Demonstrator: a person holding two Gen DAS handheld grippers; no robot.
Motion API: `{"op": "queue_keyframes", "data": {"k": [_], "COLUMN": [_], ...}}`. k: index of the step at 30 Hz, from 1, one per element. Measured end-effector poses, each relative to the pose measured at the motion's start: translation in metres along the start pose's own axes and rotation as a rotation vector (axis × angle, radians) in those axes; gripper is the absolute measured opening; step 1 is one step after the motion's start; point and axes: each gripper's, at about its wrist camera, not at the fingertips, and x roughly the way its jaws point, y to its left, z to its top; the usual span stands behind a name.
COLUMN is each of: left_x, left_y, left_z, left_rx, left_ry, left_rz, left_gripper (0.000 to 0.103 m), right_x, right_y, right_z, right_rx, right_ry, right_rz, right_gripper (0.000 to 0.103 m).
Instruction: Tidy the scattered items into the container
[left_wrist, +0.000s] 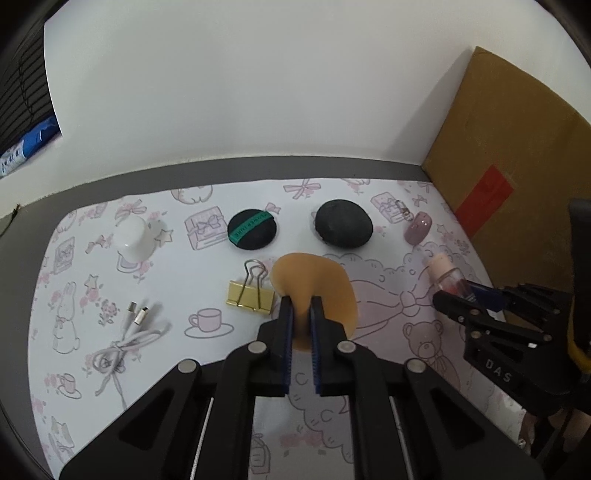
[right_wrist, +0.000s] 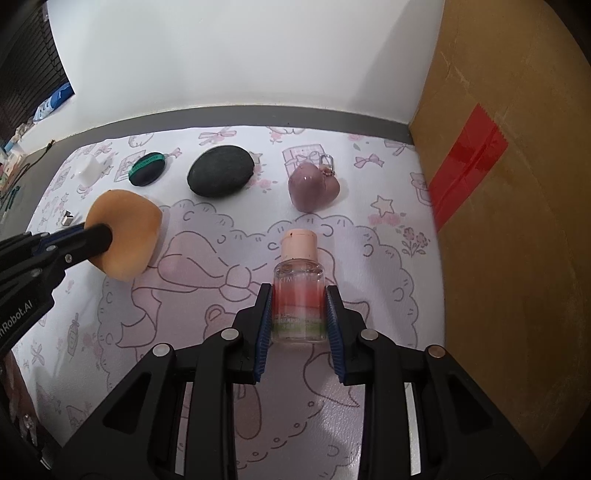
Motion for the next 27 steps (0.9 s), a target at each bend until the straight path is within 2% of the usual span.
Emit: {"op": "queue_keyframes", "data": {"k": [6, 12, 20, 27], "left_x": [-0.025, -0.063, -0.108, -0.152], "left_y": [-0.005, -0.01, -0.013, -0.019], "left_z": [0.009, 0.019, 0.025, 0.033], "left_rx": [0.01, 0.015, 0.001, -0.005], "left_ry": [-0.014, -0.055, -0.086, -0.154], "left_rz": [0.032, 0.055, 0.077, 0.079], "left_gripper": [0.008, 0.008, 0.008, 0.008], "right_x": [-0.024, -0.056, -0.11, -0.159], "right_y": [0.004, 0.004, 0.023, 0.036], "right_z": [0.014, 0.011, 0.011, 0.019], "right_rx": [-0.007, -0.016, -0.042, -0.075], "right_ry": [-0.035, -0.081, -0.141, -0.2], "right_rz": [0.005, 0.005, 0.015, 0.02], "right_gripper": [0.028, 0.028, 0.028, 0.028]}}
